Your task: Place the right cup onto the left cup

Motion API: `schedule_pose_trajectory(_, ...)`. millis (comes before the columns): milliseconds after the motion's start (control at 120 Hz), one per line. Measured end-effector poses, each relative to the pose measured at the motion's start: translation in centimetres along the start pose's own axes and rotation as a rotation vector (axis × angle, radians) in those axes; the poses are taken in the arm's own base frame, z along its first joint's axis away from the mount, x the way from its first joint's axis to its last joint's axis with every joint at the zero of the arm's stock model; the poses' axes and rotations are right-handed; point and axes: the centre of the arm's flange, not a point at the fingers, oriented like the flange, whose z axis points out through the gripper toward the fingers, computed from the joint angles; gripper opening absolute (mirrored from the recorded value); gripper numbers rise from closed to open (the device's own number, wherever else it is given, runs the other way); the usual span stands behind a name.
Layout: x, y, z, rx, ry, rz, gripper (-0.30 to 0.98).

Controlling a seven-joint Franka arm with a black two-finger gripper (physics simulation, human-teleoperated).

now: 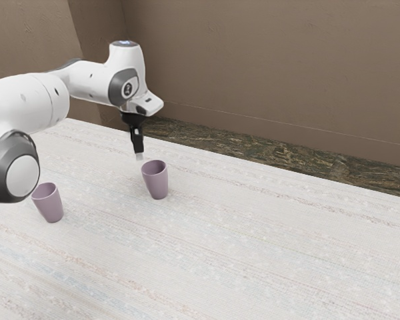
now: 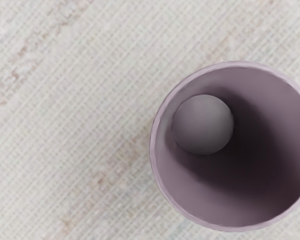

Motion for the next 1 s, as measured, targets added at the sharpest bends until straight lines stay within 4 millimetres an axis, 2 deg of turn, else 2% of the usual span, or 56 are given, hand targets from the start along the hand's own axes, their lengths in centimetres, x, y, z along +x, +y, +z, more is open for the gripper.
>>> schedule_pose_trajectory(175, 2.7, -0.7, 3.0, 0.025, 0.035, 0.094, 0.69)
schedule_pose_trajectory(267, 3.4, -1.0, 4.6, 0.032, 0.044, 0.129, 0.67)
schedule_pose_trajectory(317, 3.5, -1.1, 5.1, 0.037, 0.048, 0.145, 0.59)
schedule_pose_trajectory(492, 4.1, -0.8, 5.6, 0.042, 0.067, 0.185, 0.19)
schedule_pose_trajectory(658, 3.9, -0.3, 6.7, 0.011, 0.084, 0.178, 0.01)
schedule_pose_trajectory(833, 3.6, 0.1, 6.7, -0.004, 0.090, 0.168, -0.05)
schedule_pose_trajectory(933, 3.2, 0.4, 5.7, -0.002, 0.092, 0.162, -0.07)
schedule_pose_trajectory(1000, 2.4, 0.7, 4.2, 0.003, 0.092, 0.157, -0.08)
